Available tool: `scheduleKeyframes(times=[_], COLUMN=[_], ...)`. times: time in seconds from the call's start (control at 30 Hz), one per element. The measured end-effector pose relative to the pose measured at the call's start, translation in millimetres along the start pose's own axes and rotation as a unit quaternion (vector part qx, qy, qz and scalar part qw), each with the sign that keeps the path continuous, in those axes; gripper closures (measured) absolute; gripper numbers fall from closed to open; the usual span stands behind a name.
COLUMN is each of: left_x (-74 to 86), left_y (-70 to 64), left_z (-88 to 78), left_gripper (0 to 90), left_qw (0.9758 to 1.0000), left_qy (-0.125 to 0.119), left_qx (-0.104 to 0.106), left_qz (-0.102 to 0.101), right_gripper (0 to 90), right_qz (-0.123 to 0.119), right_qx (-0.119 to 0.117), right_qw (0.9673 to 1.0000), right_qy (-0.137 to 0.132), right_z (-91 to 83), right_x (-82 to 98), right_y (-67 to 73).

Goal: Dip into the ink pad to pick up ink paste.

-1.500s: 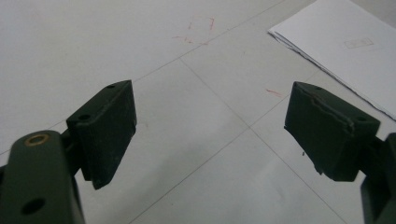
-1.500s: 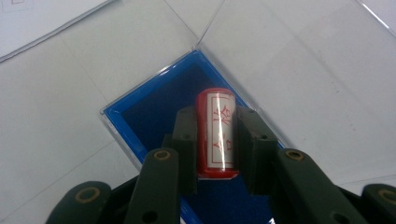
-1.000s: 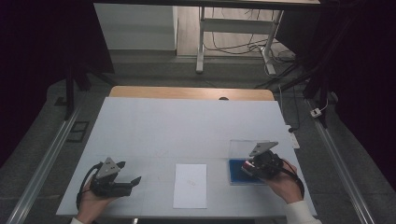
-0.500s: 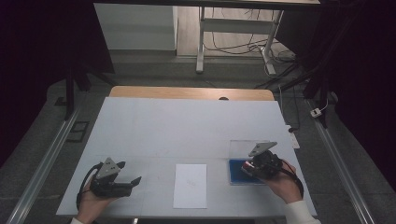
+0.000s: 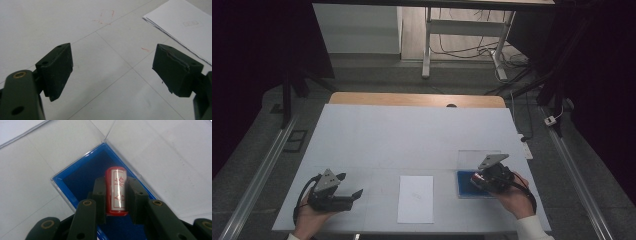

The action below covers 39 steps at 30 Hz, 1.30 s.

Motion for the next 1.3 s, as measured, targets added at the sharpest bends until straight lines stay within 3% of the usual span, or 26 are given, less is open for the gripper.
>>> scheduleKeyframes(times=[0.1,0.5,0.67,1.3], left_x=[0.5,1.6,1.9,3.0], left_y=[0.7,1.4,1.3,1.9], left_z=[0.2,1.9,0.7,2.3], left_gripper=[16.7,16.8,16.8,16.8], left_qw=[1.0000,1.0000,1.0000,1.0000], left_qy=[0.001,0.002,0.002,0.005], left_qx=[0.000,0.001,0.001,0.000], left_qz=[-0.001,-0.002,0.000,0.000], right_gripper=[70.7,70.3,70.2,70.2], right_qz=[-0.005,0.010,0.013,0.005], right_qx=[0.001,-0.020,-0.023,-0.029], right_qw=[1.0000,0.9985,0.9978,0.9985], right_qy=[0.006,-0.049,-0.061,-0.046], right_z=[-0.9,-20.1,-24.7,-14.0], right_x=[-1.2,-10.6,-12.7,-13.4], right_y=[0.4,3.8,4.5,7.1])
Point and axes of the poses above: each handheld gripper's, and its own axes: z roughly forward along the jaws, x roughly out of its underside, y roughly to its left, the point moved 9 cm from there along z, roughly forward along the jaws, and after that the axes turned 4 degrees about -x, right-handed, at the moved point
